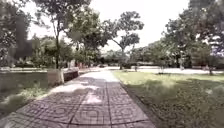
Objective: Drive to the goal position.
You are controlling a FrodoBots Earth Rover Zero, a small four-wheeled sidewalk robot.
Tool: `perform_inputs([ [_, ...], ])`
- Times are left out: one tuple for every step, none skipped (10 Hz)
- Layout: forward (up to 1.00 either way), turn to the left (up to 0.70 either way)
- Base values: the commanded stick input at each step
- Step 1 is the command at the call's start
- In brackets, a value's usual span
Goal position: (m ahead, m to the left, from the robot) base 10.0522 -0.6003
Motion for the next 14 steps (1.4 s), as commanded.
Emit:
perform_inputs([
  [1.0,0.0],
  [1.0,0.27],
  [1.0,0.27],
  [1.0,0.27],
  [1.0,0.12],
  [1.0,0.0],
  [1.0,0.27],
  [1.0,0.27],
  [1.0,0.0],
  [1.0,0.0],
  [1.0,0.0],
  [1.0,0.19],
  [1.0,0.17],
  [1.0,0.27],
])
